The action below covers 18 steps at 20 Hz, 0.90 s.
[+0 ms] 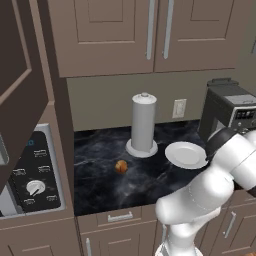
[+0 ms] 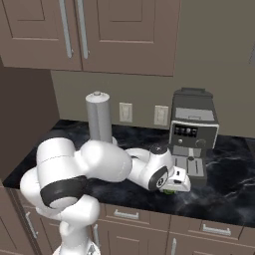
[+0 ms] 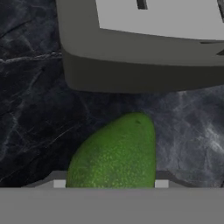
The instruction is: Pick the avocado and bread from the counter and place them on the plate. Then pick the jam from the cabinet and place it next to the plate. Lastly close the cabinet door.
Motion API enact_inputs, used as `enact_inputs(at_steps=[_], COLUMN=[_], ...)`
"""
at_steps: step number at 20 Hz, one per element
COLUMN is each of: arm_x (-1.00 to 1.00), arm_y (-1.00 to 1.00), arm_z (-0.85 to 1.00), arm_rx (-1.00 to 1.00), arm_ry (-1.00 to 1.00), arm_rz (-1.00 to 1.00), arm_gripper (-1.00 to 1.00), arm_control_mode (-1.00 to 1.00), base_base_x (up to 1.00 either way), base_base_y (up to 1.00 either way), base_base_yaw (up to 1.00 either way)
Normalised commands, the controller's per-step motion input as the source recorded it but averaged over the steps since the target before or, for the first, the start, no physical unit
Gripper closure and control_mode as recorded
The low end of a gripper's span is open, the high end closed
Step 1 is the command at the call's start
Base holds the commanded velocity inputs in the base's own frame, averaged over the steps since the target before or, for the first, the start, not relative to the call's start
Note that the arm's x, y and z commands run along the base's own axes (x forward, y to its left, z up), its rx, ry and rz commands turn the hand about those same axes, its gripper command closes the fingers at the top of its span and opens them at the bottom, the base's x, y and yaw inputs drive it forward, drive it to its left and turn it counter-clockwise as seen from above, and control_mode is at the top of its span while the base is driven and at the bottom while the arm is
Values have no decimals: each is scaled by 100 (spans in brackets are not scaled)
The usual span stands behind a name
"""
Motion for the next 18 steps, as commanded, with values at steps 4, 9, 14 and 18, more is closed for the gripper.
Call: enact_inputs(at_steps=[4, 9, 14, 18], arm_x=[-7, -49, -50, -19], arm_y=[0, 1, 25, 56], arm_z=[0, 20, 55, 63], arm_rx=[0, 0, 1, 0], arm_ry=[-1, -14, -10, 0], arm_rz=[3, 1, 0, 0], arm_gripper=[100, 100, 100, 100], arm_control_mode=[-100, -100, -100, -100], base_base_x=[0, 0, 0, 0], base_base_y=[0, 0, 0, 0], base_base_yaw=[0, 0, 0, 0])
